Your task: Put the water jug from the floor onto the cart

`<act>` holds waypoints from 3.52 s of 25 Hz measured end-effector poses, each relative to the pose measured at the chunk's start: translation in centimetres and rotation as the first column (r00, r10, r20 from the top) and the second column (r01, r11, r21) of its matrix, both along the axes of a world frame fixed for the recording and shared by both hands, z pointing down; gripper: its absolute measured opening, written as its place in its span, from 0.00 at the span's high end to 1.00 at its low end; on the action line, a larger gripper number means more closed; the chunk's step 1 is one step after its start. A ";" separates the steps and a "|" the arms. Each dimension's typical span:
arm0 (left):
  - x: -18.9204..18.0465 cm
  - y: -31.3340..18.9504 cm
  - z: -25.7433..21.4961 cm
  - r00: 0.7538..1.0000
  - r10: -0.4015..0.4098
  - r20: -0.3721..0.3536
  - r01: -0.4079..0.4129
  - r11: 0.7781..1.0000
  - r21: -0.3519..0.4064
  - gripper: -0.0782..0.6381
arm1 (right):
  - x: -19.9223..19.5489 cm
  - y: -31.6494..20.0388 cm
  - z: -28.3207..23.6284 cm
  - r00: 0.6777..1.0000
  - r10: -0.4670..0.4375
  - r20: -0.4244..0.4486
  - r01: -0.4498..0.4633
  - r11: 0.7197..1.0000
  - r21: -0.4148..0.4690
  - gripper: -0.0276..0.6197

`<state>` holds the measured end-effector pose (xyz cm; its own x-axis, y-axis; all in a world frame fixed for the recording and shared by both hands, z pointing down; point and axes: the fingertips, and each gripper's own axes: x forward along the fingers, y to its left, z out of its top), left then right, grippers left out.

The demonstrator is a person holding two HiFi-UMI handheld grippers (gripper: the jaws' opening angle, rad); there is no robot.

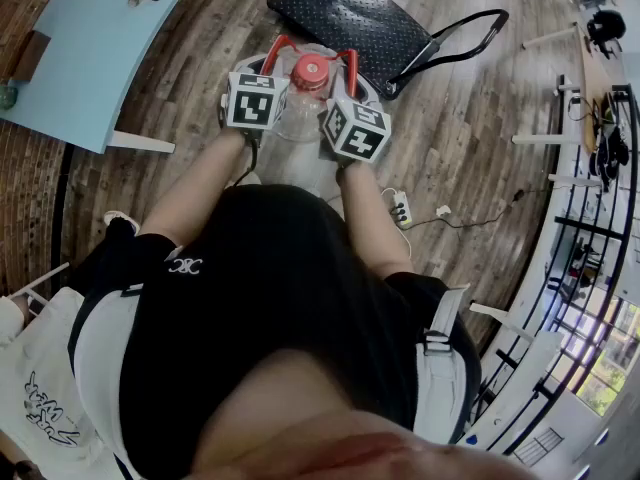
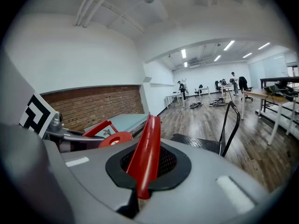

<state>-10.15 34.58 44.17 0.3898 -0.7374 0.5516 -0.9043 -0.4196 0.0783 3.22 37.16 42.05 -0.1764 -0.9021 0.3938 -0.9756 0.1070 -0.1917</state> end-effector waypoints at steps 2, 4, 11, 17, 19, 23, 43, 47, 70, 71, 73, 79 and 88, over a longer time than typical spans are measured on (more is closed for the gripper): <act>0.0 -0.1 0.0 1.000 0.004 -0.003 -0.004 1.000 0.001 0.89 | 0.0 0.0 0.0 1.000 0.003 -0.001 -0.003 1.000 -0.002 0.94; 0.0 -0.1 0.0 1.000 0.007 -0.003 -0.007 1.000 0.002 0.89 | -0.1 0.0 0.0 1.000 0.003 -0.004 -0.003 1.000 -0.002 0.94; -0.9 -0.9 -0.5 1.000 0.021 -0.011 -0.020 1.000 0.018 0.89 | -1.0 -0.7 -0.2 1.000 0.008 -0.012 -0.008 1.000 0.005 0.94; -2.3 -2.2 -0.3 0.999 0.045 -0.024 -0.044 0.999 0.027 0.89 | -2.4 -1.8 -0.5 0.999 0.042 0.017 -0.042 0.999 0.031 0.94; -2.8 -2.7 -0.4 0.998 0.055 -0.023 -0.055 0.998 0.034 0.89 | -2.9 -2.1 -0.6 0.998 0.057 0.024 -0.058 0.997 0.041 0.94; -4.1 -3.9 -0.5 0.997 0.071 -0.014 -0.071 0.997 0.042 0.89 | -4.2 -3.0 -0.5 0.997 0.080 0.014 -0.080 0.996 0.047 0.94; -5.4 -16.2 1.6 0.999 0.030 0.028 -0.030 1.000 0.006 0.89 | -5.7 -16.2 2.6 0.998 -0.012 0.069 0.013 1.000 -0.013 0.94; -4.7 -20.2 1.8 0.999 0.015 0.030 -0.015 1.000 -0.006 0.89 | -5.4 -20.2 2.4 0.996 -0.067 0.060 0.068 0.997 -0.022 0.94; 2.9 -37.1 0.7 0.998 0.008 0.065 -0.011 0.999 0.035 0.88 | 1.5 -36.9 1.8 0.995 -0.084 0.056 0.083 0.996 0.008 0.94; 3.1 -37.6 0.9 0.998 0.013 0.065 -0.015 0.999 0.033 0.88 | 1.7 -37.4 2.1 0.995 -0.079 0.054 0.079 0.997 0.002 0.94; 3.5 -38.9 1.7 0.998 0.025 0.065 -0.026 0.999 0.026 0.88 | 2.0 -38.6 2.8 0.996 -0.070 0.054 0.070 0.997 -0.011 0.94; 4.6 -44.2 3.2 0.994 0.076 0.077 -0.076 0.997 -0.001 0.88 | 2.7 -43.3 5.1 0.998 -0.029 0.060 0.032 0.998 -0.050 0.93; 6.7 -53.5 5.9 0.984 0.167 0.055 -0.163 0.984 -0.070 0.88 | 4.9 -51.6 7.2 0.996 0.070 0.061 -0.063 0.992 -0.111 0.93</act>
